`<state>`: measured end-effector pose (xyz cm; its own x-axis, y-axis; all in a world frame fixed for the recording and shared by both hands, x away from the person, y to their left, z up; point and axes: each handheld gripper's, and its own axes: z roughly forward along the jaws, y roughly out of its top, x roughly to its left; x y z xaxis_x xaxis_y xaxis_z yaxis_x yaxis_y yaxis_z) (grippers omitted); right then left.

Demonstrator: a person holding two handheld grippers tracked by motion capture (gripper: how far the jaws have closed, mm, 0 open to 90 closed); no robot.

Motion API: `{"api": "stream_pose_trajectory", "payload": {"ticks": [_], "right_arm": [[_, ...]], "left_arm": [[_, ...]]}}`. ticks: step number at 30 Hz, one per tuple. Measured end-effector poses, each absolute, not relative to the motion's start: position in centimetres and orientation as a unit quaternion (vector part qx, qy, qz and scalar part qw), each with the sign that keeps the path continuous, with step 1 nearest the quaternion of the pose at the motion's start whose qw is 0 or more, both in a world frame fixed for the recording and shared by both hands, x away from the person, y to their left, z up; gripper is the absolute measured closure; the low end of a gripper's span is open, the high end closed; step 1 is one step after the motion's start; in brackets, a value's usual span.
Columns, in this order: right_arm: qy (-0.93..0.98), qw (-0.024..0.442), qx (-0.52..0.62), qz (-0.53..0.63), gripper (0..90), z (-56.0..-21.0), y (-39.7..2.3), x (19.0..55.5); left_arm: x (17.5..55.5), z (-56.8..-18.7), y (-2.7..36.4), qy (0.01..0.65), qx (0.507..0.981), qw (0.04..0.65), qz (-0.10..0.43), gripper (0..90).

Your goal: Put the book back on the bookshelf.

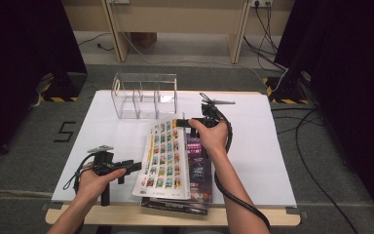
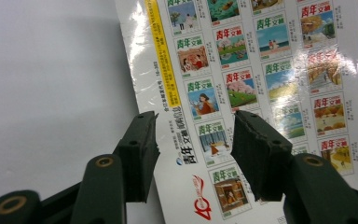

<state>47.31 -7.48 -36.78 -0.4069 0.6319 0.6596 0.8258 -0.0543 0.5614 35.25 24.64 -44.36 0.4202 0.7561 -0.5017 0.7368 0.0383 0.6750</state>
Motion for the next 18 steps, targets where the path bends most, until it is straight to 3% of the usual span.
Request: {"api": "stream_pose_trajectory", "payload": {"ticks": [18], "right_arm": [[-0.69,-0.01,-0.516,-0.508,74.1,-33.1,-4.9,47.6]], "left_arm": [[35.8,-42.6,23.8,0.534,0.684,0.497,0.02,42.9]]}}
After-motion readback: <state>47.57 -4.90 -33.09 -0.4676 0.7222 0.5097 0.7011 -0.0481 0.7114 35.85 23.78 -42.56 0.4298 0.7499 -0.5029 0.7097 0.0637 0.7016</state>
